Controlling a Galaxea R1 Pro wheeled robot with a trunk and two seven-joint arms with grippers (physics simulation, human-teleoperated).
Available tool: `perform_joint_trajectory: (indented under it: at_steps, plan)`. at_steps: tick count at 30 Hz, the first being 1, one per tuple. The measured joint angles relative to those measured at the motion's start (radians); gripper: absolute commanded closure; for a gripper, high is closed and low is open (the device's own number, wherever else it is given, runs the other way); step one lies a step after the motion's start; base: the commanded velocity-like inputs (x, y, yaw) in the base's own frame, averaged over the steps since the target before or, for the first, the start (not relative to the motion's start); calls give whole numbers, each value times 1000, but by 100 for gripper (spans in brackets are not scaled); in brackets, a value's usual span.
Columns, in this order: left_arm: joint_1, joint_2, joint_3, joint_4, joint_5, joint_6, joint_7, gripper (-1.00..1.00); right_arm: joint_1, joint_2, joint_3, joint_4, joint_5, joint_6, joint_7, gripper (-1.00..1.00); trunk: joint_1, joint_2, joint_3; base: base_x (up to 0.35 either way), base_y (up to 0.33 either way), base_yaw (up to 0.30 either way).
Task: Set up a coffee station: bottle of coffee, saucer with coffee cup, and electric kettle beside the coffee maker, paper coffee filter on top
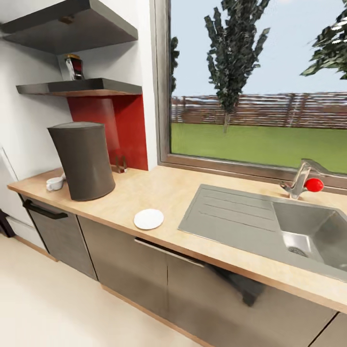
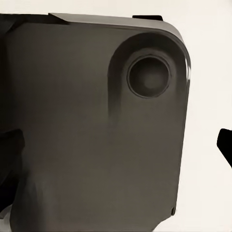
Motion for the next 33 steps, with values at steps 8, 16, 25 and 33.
perform_joint_trajectory:
  at_steps: [8,16,25,33]
  plan:
    - [0,1,-1,0,0,0,0,-100,0,0,0,0,0,0,0,-100,0,0,-7,199,298,218]
    - [-1,4,0,-1,0,0,3,-100,0,1,0,0,0,0,0,-100,0,0,-14,191,298,218]
    - [-1,5,0,-1,0,-1,9,-100,0,1,0,0,0,0,0,-100,0,0,-22,180,298,218]
    - [-2,6,0,-2,0,-1,11,-100,0,0,0,0,0,0,-1,-100,0,0,-28,177,298,206]
